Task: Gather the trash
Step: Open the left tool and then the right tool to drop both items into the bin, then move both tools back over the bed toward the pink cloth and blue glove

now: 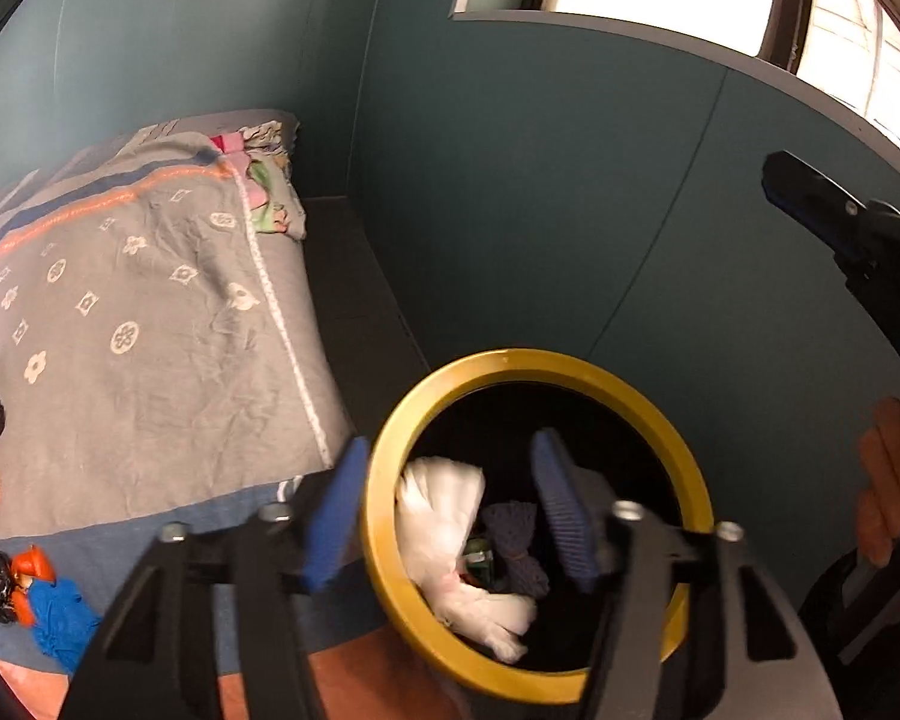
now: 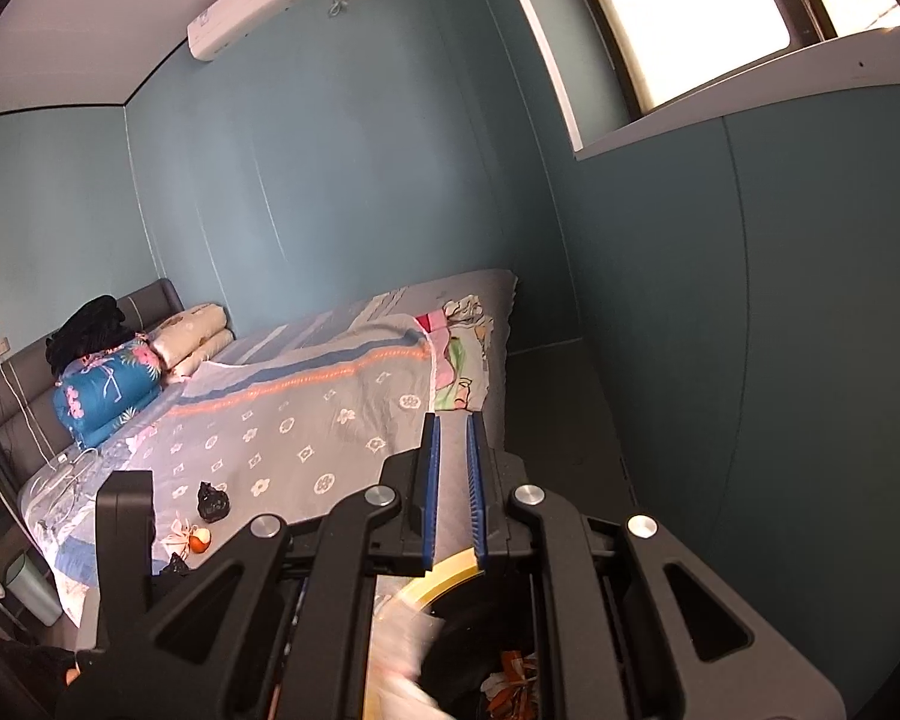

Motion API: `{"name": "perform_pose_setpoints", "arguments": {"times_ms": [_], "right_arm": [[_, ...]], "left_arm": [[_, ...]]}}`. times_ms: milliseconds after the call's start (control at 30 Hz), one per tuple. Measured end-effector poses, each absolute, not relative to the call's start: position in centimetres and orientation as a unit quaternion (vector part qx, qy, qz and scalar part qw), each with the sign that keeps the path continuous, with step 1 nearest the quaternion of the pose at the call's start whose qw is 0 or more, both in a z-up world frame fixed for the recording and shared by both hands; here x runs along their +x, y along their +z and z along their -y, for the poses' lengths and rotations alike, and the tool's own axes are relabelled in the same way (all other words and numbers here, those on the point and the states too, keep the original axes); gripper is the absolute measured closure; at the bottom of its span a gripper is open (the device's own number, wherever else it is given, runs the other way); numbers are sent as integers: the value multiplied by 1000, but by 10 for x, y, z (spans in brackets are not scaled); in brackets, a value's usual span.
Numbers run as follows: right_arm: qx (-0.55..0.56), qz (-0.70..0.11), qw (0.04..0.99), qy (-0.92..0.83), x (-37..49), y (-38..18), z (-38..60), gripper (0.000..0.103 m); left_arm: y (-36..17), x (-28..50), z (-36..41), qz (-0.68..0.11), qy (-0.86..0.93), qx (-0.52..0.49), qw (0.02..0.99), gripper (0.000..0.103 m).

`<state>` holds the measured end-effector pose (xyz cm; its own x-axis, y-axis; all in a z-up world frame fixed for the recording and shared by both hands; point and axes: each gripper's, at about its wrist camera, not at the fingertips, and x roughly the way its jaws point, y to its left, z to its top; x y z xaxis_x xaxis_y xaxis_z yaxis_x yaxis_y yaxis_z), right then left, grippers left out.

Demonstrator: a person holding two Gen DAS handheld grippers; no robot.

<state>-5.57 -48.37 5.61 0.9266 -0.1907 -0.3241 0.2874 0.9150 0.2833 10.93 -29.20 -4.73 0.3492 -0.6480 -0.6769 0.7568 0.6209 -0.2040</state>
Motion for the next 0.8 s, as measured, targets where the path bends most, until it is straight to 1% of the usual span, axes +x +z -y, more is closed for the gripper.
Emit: {"name": "perform_pose_setpoints", "arguments": {"times_ms": [33, 100, 133, 400, 467, 500, 533, 633, 667, 733, 800], "right_arm": [[164, -144, 967, -128, -56, 55, 486, 94], [164, -144, 967, -128, -57, 54, 486, 94], [164, -144, 967, -128, -57, 54, 486, 94], [156, -146, 970, -116, -50, 58, 476, 92], [150, -148, 971, -110, -46, 62, 470, 85], [150, -147, 972, -107, -46, 63, 467, 77], [148, -146, 972, -105, -44, 64, 464, 73], [133, -147, 975, -98, -37, 70, 449, 71], [129, -147, 976, -93, -34, 72, 443, 69], [124, -148, 978, -81, -28, 75, 433, 57], [116, -152, 979, -69, -19, 77, 421, 56]], "left_arm": [[-47, 107, 293, -372, -428, 74, 820, 33], [-46, 106, 291, -366, -423, 74, 826, 26], [-45, 107, 288, -363, -416, 75, 831, 24], [-33, 130, 251, -347, -360, 72, 863, 21], [-29, 138, 237, -346, -346, 64, 870, 21], [-27, 143, 229, -346, -336, 58, 874, 21], [-25, 148, 220, -345, -330, 52, 877, 21], [-21, 159, 198, -342, -307, 45, 887, 21], [-20, 164, 188, -340, -298, 42, 891, 21], [-18, 170, 173, -337, -284, 40, 897, 20], [-17, 176, 157, -334, -266, 40, 903, 20]]}}
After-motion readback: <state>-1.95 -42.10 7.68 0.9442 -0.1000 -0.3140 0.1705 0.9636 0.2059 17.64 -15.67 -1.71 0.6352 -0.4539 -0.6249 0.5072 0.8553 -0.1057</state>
